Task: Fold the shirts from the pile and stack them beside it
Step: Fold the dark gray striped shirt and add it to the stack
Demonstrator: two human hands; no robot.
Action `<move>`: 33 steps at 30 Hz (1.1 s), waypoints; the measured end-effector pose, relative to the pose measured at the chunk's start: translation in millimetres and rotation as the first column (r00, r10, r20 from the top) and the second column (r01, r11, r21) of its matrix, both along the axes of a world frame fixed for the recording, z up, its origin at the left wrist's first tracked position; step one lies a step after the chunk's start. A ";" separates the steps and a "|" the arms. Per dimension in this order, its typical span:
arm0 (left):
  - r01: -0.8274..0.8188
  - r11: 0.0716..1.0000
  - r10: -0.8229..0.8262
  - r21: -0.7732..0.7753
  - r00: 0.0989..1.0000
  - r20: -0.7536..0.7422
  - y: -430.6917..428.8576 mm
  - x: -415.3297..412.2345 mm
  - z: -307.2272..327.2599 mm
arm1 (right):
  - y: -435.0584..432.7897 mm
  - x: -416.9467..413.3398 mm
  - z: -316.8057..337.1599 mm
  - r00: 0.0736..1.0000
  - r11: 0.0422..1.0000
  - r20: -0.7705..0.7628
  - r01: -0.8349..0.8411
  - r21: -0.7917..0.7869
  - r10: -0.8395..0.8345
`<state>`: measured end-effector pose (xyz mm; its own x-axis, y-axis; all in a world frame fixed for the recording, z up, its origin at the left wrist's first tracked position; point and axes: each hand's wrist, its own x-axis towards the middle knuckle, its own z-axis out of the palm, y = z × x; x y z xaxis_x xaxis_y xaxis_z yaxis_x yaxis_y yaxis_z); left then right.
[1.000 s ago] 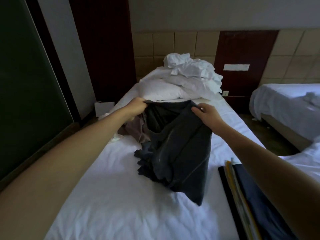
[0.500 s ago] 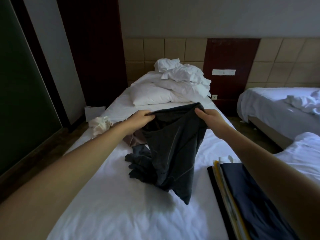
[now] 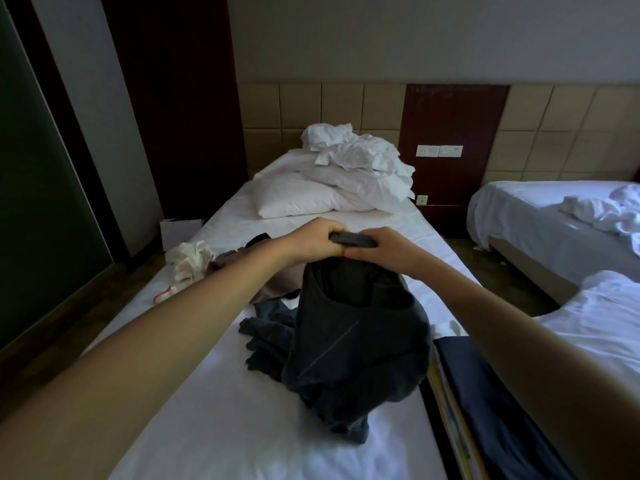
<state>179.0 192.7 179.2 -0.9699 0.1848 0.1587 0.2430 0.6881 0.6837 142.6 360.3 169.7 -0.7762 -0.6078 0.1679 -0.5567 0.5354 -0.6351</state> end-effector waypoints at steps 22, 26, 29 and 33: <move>-0.063 0.994 0.044 0.092 0.980 0.193 -61.5 24.1 28.4 | 74.5 -27.3 14.3 0.819 0.983 0.570 -0.151 0.101 0.067; -0.137 0.989 0.127 0.052 0.979 0.160 -58.3 24.3 -6.8 | 63.7 -29.9 2.1 0.865 1.000 0.502 0.006 0.012 -0.011; -0.179 0.983 0.176 0.028 0.980 0.088 -61.5 20.3 -35.1 | 63.5 -23.9 -8.5 0.951 0.982 0.305 0.000 0.187 -0.058; -0.167 0.974 0.168 -0.151 0.986 -0.009 -72.7 18.4 -53.2 | 78.5 -18.6 -32.7 0.911 0.923 0.407 -0.213 0.320 0.069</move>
<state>197.4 120.0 125.9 -0.9897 0.0411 0.1375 0.1130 0.8140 0.5698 124.0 438.8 137.0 -0.6369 -0.6781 -0.3669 -0.3963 0.6961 -0.5986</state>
